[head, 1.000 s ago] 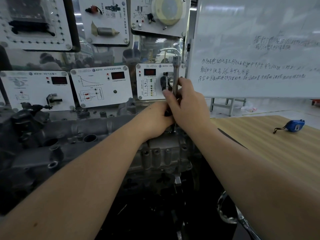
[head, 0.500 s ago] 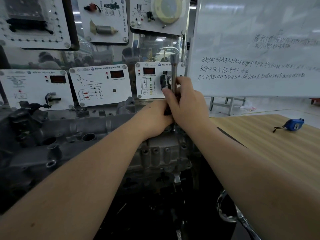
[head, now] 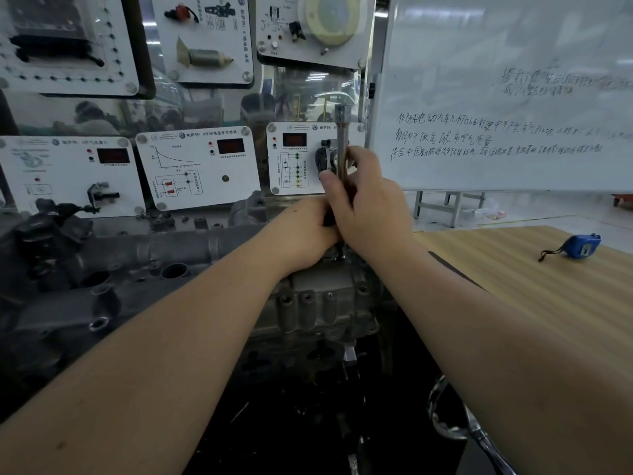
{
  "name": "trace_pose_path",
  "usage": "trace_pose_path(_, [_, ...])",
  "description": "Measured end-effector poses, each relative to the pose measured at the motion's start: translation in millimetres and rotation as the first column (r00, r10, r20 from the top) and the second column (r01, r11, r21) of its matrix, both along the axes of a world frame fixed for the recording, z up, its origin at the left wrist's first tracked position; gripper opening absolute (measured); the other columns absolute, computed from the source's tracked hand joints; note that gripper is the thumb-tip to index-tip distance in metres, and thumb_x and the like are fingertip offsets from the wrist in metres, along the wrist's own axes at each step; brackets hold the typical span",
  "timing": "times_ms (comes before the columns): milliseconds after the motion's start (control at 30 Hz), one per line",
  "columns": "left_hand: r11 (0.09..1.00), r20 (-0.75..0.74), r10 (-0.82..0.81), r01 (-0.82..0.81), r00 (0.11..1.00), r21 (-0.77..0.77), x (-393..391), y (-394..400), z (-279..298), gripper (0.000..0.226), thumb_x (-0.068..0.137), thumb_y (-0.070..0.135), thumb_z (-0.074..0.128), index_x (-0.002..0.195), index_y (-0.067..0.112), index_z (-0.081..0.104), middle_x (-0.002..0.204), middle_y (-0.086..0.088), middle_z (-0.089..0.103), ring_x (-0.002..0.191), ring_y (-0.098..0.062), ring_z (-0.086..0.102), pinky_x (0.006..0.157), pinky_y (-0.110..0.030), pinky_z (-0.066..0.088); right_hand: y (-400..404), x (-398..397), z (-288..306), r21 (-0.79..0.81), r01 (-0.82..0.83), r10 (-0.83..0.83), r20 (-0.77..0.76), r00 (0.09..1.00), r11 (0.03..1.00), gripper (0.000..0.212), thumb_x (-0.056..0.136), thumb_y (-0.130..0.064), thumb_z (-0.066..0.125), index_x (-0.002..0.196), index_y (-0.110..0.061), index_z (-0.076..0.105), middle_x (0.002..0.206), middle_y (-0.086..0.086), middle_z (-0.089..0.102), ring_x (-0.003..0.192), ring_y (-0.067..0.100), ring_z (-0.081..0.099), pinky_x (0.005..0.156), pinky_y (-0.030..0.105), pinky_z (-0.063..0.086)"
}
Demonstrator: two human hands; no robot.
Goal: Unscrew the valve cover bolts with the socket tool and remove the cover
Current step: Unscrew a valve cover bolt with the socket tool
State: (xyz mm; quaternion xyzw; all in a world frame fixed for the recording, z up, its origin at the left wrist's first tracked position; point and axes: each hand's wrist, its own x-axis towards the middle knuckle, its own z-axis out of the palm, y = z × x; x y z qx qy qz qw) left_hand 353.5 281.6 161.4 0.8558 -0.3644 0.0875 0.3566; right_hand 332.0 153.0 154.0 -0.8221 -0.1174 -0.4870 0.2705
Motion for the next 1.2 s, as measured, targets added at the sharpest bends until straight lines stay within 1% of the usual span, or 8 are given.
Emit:
trace_pose_path(167, [0.999, 0.019, -0.004, 0.004, 1.000, -0.038, -0.9, 0.0, -1.2, 0.030, 0.095, 0.012, 0.058, 0.081, 0.038, 0.054, 0.073, 0.013, 0.065, 0.059, 0.010, 0.058, 0.049, -0.011, 0.039, 0.4, -1.7, 0.0, 0.009, 0.012, -0.012, 0.032, 0.999, 1.000, 0.033, 0.104, -0.028, 0.055, 0.123, -0.001, 0.054, 0.078, -0.002, 0.056, 0.071, 0.024, 0.053, 0.063, 0.035, 0.037])
trace_pose_path(333, [0.999, -0.040, -0.046, 0.045, 0.998, -0.026, -2.1, -2.6, -2.8, 0.031, 0.098, 0.011, 0.050, 0.086, 0.038, 0.059, 0.073, 0.001, 0.069, 0.058, -0.008, 0.057, 0.061, -0.037, 0.052, -0.9, 0.0, 0.6, 0.019, -0.035, 0.035, -0.029, 0.999, 0.999, 0.023, 0.108, -0.022, 0.041, 0.106, -0.002, 0.052, 0.090, 0.015, 0.073, 0.081, 0.039, 0.066, 0.070, 0.049, 0.051])
trace_pose_path(500, [1.000, -0.009, -0.014, 0.014, 1.000, -0.015, -1.4, 0.1, -1.0, 0.035, 0.098, 0.008, 0.051, 0.077, 0.036, 0.053, 0.056, 0.029, 0.060, 0.048, 0.007, 0.054, 0.043, -0.010, 0.037, -0.2, -1.8, 0.9, 0.016, -0.047, 0.048, -0.023, 0.999, 0.999, 0.033, 0.107, -0.032, 0.046, 0.127, -0.006, 0.052, 0.087, -0.003, 0.069, 0.076, 0.023, 0.063, 0.062, 0.034, 0.038])
trace_pose_path(600, [1.000, 0.021, 0.002, -0.002, 1.000, 0.000, -1.6, -1.4, -0.1, 0.037, 0.096, 0.005, 0.055, 0.073, 0.033, 0.049, 0.051, 0.021, 0.059, 0.048, 0.011, 0.053, 0.042, -0.009, 0.035, 0.7, -2.5, 0.8, 0.034, -0.034, 0.033, 0.019, 0.999, 0.999, 0.040, 0.104, -0.032, 0.057, 0.130, -0.003, 0.052, 0.079, -0.007, 0.057, 0.070, 0.017, 0.050, 0.061, 0.030, 0.027])
trace_pose_path(733, [1.000, 0.080, 0.029, -0.028, 0.996, -0.011, -2.6, -1.7, 0.2, 0.037, 0.093, 0.006, 0.056, 0.070, 0.033, 0.046, 0.052, 0.009, 0.054, 0.049, 0.012, 0.051, 0.046, -0.010, 0.036, 1.1, -1.4, -0.1, 0.007, -0.031, 0.031, 0.002, 1.000, 0.999, 0.018, 0.106, -0.024, 0.050, 0.094, -0.012, 0.048, 0.063, -0.009, 0.048, 0.062, 0.027, 0.051, 0.057, 0.034, 0.030])
trace_pose_path(967, [0.999, 0.042, -0.037, 0.037, 0.998, 0.004, -6.1, -1.5, -0.9, 0.022, 0.098, 0.010, 0.050, 0.100, 0.027, 0.064, 0.090, 0.000, 0.072, 0.080, -0.010, 0.066, 0.072, -0.033, 0.054, -2.9, 2.5, 0.3, 0.045, -0.039, 0.041, -0.033, 0.999, 0.998, 0.024, 0.108, -0.025, 0.041, 0.109, -0.003, 0.052, 0.094, 0.013, 0.073, 0.083, 0.036, 0.066, 0.070, 0.045, 0.053])
trace_pose_path(1067, [1.000, 0.041, -0.008, 0.008, 0.999, 0.004, -3.0, 0.1, 0.1, 0.035, 0.096, 0.004, 0.051, 0.077, 0.033, 0.054, 0.059, 0.018, 0.065, 0.056, 0.007, 0.058, 0.047, -0.013, 0.039, -0.8, 0.5, 0.6, 0.033, -0.051, 0.051, -0.002, 0.999, 0.998, 0.040, 0.106, -0.033, 0.051, 0.135, -0.005, 0.049, 0.090, -0.007, 0.065, 0.073, 0.018, 0.056, 0.055, 0.020, 0.036])
trace_pose_path(1200, [1.000, 0.059, 0.009, -0.008, 0.998, -0.011, -0.6, -0.9, -0.9, 0.036, 0.094, 0.005, 0.055, 0.073, 0.033, 0.048, 0.053, 0.033, 0.057, 0.051, 0.014, 0.053, 0.045, -0.008, 0.036, -0.5, 1.3, -1.4, 0.013, -0.025, 0.025, 0.018, 1.000, 1.000, 0.026, 0.105, -0.030, 0.056, 0.111, -0.004, 0.057, 0.071, -0.009, 0.050, 0.067, 0.018, 0.048, 0.057, 0.032, 0.026])
